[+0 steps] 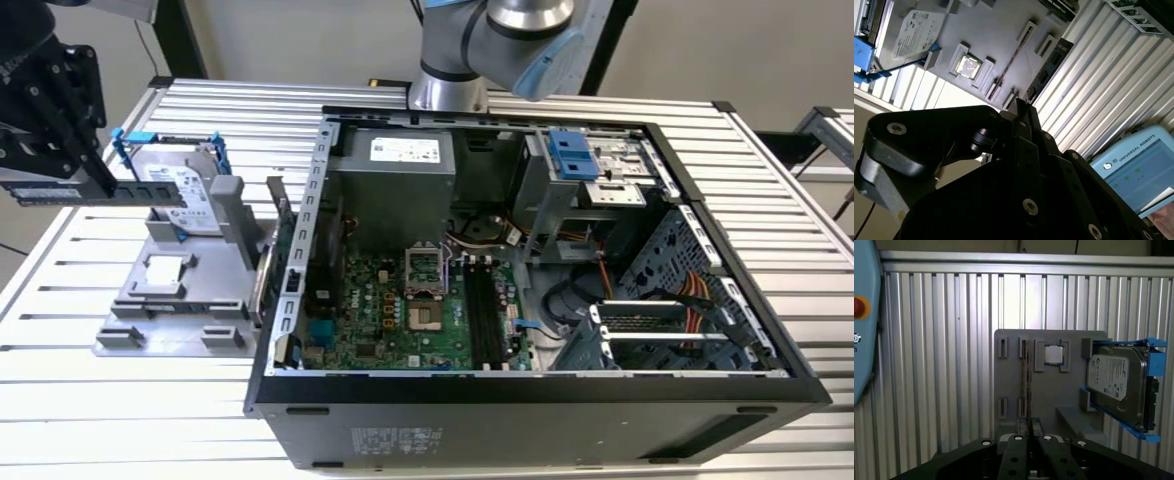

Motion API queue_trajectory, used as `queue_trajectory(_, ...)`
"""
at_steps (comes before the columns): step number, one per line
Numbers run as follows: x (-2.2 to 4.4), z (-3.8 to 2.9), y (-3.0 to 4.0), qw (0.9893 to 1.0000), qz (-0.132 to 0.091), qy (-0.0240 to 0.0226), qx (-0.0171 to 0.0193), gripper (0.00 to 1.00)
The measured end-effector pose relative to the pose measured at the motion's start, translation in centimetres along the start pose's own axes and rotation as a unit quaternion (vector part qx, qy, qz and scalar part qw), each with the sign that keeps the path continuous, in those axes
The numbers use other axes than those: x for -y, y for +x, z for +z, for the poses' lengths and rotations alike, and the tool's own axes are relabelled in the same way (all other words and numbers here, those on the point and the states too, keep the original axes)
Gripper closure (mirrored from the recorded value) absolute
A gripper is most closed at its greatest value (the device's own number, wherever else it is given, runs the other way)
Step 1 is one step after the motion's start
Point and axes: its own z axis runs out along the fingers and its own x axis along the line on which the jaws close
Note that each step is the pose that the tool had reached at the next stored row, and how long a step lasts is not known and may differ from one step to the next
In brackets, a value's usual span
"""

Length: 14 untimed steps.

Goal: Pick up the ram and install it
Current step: 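Pick up the ram and move it above insertion slot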

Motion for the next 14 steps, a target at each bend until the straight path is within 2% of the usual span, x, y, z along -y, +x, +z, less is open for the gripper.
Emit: queue_trajectory(14, 1.22, 0.04, -0.01, 1.0, 0.0, 0.0001, -0.0004, 1.0)
